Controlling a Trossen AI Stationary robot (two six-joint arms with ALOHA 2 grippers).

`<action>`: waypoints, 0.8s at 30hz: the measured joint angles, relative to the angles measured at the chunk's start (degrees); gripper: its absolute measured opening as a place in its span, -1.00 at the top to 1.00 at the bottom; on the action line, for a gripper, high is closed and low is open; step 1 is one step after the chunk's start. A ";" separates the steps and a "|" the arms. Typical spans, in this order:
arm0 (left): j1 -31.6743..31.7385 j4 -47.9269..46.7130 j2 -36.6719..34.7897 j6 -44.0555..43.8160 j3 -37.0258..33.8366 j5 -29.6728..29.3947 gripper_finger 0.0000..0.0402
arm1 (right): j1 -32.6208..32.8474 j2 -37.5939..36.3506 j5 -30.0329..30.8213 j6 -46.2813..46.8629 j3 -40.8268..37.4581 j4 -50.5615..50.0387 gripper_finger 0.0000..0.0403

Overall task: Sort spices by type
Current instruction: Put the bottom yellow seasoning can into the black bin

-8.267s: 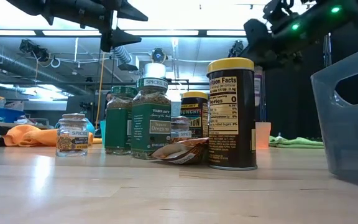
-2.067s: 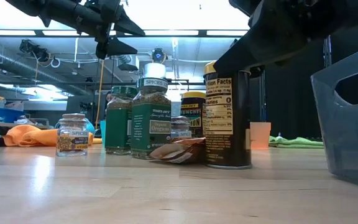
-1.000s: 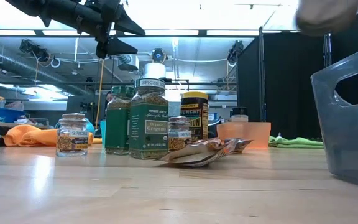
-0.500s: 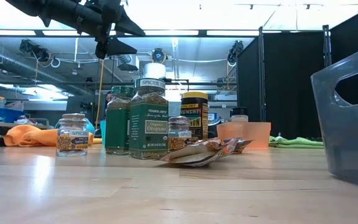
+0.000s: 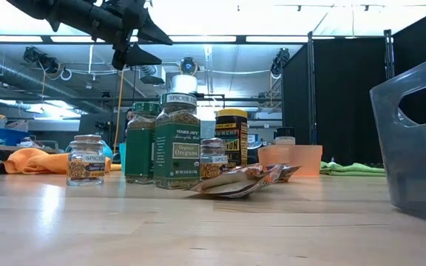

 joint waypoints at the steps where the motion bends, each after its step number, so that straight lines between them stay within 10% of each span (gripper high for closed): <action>1: -0.01 -0.01 0.00 -0.02 0.00 -0.01 -0.84 | 0.00 0.85 0.00 0.02 0.00 0.02 -0.17; 24: 0.00 0.19 0.00 -1.73 0.00 -2.82 -0.84 | 2.11 13.15 6.58 4.68 14.95 -16.88 -0.17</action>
